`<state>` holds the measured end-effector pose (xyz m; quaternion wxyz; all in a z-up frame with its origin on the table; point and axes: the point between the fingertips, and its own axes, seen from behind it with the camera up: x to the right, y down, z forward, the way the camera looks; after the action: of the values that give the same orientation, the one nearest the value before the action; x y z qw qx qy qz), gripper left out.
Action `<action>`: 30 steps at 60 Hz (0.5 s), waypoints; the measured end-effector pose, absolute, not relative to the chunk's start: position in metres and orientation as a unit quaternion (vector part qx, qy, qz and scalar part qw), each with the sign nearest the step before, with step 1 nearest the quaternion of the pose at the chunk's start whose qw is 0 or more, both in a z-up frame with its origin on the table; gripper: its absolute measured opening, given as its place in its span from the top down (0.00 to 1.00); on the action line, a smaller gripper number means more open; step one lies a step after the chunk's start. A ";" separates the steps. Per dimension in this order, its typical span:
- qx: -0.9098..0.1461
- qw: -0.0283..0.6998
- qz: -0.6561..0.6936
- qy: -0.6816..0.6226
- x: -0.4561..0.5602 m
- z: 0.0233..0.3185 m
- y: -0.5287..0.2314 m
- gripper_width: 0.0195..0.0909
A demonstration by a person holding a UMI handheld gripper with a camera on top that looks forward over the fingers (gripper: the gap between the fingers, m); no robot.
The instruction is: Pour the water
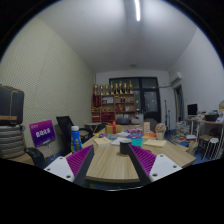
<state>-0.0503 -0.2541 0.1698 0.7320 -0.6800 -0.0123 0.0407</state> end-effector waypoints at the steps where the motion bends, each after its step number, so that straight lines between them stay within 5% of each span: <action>1: -0.679 0.733 0.039 -0.011 -0.049 0.170 -0.254 0.15; 15: -0.649 0.756 0.054 -0.061 -0.070 0.178 -0.260 0.10; 30: -0.657 0.743 0.074 -0.104 -0.149 0.148 -0.226 0.14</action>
<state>-0.1492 -0.2257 0.1480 0.7426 -0.6575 -0.1039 0.0742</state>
